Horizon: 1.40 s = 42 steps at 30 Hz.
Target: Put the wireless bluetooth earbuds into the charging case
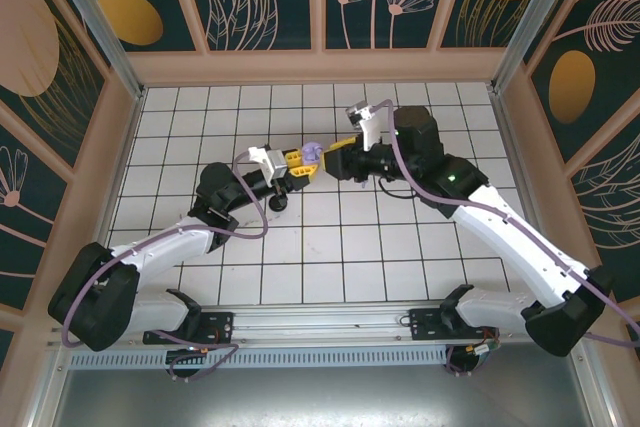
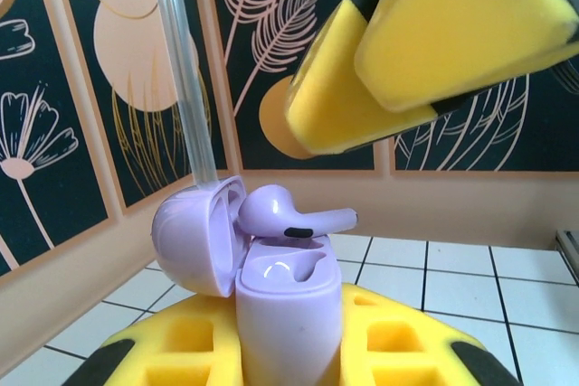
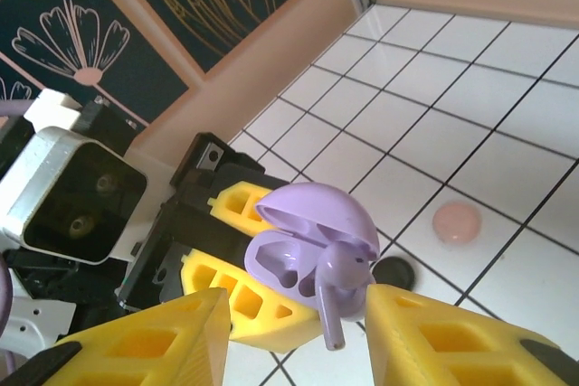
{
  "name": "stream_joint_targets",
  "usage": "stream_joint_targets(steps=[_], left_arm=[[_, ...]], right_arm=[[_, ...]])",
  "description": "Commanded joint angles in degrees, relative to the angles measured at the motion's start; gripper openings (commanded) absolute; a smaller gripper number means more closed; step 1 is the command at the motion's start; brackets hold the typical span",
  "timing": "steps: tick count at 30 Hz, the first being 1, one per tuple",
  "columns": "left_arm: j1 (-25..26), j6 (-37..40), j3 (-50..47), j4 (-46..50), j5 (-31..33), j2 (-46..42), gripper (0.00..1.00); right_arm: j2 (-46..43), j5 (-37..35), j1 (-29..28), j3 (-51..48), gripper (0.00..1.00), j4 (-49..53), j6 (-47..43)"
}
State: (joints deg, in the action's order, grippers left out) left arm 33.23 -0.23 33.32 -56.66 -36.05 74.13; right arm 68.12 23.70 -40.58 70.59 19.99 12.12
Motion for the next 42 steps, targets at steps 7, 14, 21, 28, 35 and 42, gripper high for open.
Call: stream_joint_targets(steps=[7, 14, 21, 28, 35, 42], left_arm=[[0.3, 0.4, 0.1, -1.0, -1.9, 1.6, 0.0], [0.3, -4.4, -1.8, -7.4, 4.5, 9.9, 0.0], [0.3, -8.1, -7.6, -20.8, 12.9, 13.1, 0.0], [0.3, -6.3, -6.0, -16.3, 20.8, 7.5, 0.0], [0.3, -5.8, -3.4, -12.1, 23.1, 6.0, 0.0], [-0.1, -3.9, -3.8, -12.2, 26.5, 5.8, 0.0]], right_arm=[[2.4, 1.8, 0.4, -1.1, 0.42, 0.6, -1.2], [-0.6, -5.7, 7.2, -20.6, 0.32, -19.0, 9.5], [-5.8, -11.3, 10.6, -30.5, 0.44, -18.4, 14.8], [-4.3, -14.0, 13.1, -30.1, 0.57, -19.0, 17.4], [9.5, -13.9, 14.6, -19.9, 0.59, -14.2, 14.9], [26.8, -12.7, 14.6, -6.4, 0.54, -10.2, 17.5]])
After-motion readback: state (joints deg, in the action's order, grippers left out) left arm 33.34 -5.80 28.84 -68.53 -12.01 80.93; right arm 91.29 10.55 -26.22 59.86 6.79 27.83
